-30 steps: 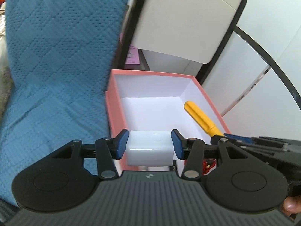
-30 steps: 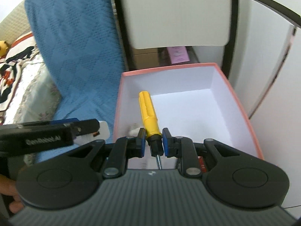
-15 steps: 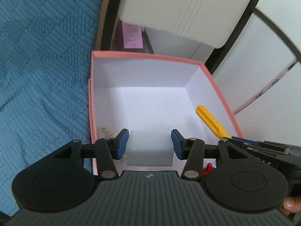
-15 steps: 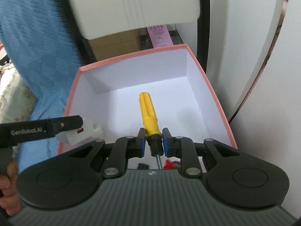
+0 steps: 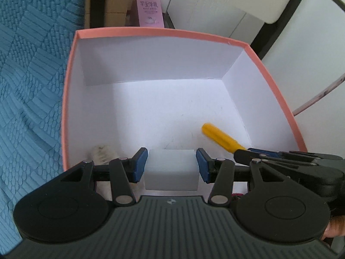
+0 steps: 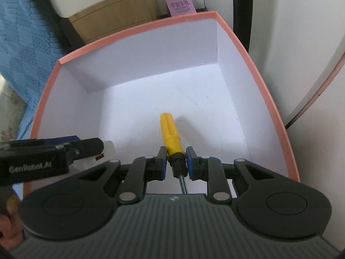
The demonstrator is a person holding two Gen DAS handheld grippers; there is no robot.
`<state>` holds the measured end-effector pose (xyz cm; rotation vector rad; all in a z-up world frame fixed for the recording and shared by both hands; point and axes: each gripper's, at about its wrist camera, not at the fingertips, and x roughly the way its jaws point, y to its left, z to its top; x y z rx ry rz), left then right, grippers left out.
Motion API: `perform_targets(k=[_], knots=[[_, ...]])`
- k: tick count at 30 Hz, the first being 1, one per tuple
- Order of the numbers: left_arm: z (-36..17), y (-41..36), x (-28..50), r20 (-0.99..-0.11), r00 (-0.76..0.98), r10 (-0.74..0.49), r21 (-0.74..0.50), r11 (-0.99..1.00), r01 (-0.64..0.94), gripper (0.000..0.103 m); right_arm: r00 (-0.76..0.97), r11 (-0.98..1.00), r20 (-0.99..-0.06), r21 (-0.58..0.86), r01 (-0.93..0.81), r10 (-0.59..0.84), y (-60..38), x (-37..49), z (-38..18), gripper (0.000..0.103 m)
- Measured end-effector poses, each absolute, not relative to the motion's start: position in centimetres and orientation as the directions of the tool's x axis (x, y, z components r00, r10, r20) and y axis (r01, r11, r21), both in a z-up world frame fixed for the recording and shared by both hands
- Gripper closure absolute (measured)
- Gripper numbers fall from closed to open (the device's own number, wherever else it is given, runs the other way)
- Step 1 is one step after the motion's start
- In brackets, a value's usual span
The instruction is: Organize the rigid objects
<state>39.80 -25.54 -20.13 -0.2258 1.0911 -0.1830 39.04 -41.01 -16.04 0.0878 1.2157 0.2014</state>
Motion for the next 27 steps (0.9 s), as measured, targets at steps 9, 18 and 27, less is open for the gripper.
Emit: perform_targets(k=[9,18,27], knots=[[-20.7,-25.9,39.5,-0.858,0.436,-0.271,-0.274,0.96,0.055,0.045,0.334,0.977,-0.918,0.195,-0.086,0.212,-41.9,39.0,-16.0,0.079],[-16.3,-25.0,37.3,-0.822,0.503,-0.268,-0.272,0.96,0.068,0.044,0.423,0.979,-0.883,0.168,-0.119,0.203,-41.6,36.9,-11.3,0.079],[-10.3,-22.9,32.6,-0.768,0.575,-0.281,-0.288,0.954,0.082,0.043,0.507,0.978,-0.837,0.165,-0.126,0.207,-40.9,32.7,-5.3,0.079]])
